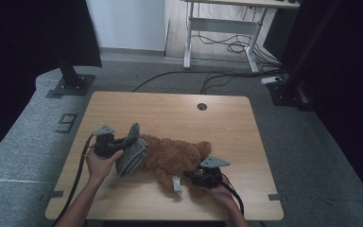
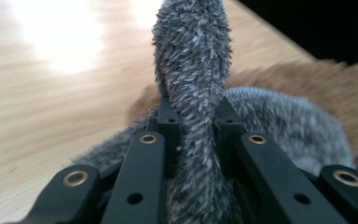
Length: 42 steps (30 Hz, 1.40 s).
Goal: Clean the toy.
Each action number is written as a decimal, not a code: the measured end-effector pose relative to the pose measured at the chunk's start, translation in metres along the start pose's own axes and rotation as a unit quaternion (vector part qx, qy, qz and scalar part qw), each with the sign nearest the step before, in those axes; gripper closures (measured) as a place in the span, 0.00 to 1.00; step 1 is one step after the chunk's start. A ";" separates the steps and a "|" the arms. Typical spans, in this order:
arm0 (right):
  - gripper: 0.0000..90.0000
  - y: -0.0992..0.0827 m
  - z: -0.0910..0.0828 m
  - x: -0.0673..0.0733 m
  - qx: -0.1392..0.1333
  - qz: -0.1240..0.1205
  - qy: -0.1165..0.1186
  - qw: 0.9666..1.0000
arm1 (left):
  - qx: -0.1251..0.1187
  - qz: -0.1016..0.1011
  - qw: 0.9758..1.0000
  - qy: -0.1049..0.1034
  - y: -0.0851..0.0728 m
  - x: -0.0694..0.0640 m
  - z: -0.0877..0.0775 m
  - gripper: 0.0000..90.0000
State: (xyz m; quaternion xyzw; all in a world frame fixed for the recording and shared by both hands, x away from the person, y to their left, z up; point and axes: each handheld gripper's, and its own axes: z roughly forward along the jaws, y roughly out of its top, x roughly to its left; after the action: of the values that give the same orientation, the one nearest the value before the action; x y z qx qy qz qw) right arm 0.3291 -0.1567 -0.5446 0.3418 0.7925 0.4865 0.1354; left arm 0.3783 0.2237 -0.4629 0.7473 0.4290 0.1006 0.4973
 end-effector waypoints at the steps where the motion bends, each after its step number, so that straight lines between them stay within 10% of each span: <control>1: 0.53 0.000 0.000 -0.001 0.000 0.000 0.000 1.000 | 0.000 0.000 1.000 0.000 0.000 0.000 0.000 0.86; 7: 0.53 0.000 0.000 0.000 0.000 -0.001 -0.003 1.000 | -0.007 0.054 0.998 -0.040 0.042 -0.047 0.016 0.86; 12: 0.53 0.000 0.000 -0.001 -0.002 -0.004 -0.001 1.000 | 0.055 0.083 0.995 -0.029 0.060 -0.073 0.059 0.86; 14: 0.52 0.000 -0.001 0.000 0.000 -0.006 -0.001 1.000 | 0.110 0.071 0.991 -0.033 0.048 -0.066 0.079 0.86; 17: 0.48 0.000 -0.001 0.000 0.003 -0.010 0.001 1.000 | 0.112 0.054 0.991 -0.043 0.037 -0.059 0.084 0.86; 26: 0.30 0.009 -0.018 0.000 -0.002 -0.023 0.014 1.000 | 0.090 0.052 0.992 -0.064 0.014 -0.056 0.067 0.87; 33: 0.26 0.019 -0.047 -0.011 -0.075 0.036 0.019 0.996 | 0.057 0.064 0.994 -0.073 -0.009 -0.062 0.054 0.87; 42: 0.19 0.030 -0.026 0.000 -0.049 0.044 0.032 0.997 | 0.041 0.068 0.994 -0.069 -0.021 -0.066 0.044 0.87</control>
State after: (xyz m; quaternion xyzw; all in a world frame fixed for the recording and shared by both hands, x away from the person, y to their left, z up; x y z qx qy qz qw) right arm 0.3275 -0.1657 -0.5065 0.3534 0.7559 0.5410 0.1053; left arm 0.3524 0.1487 -0.4839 0.7997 0.3457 0.0645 0.4866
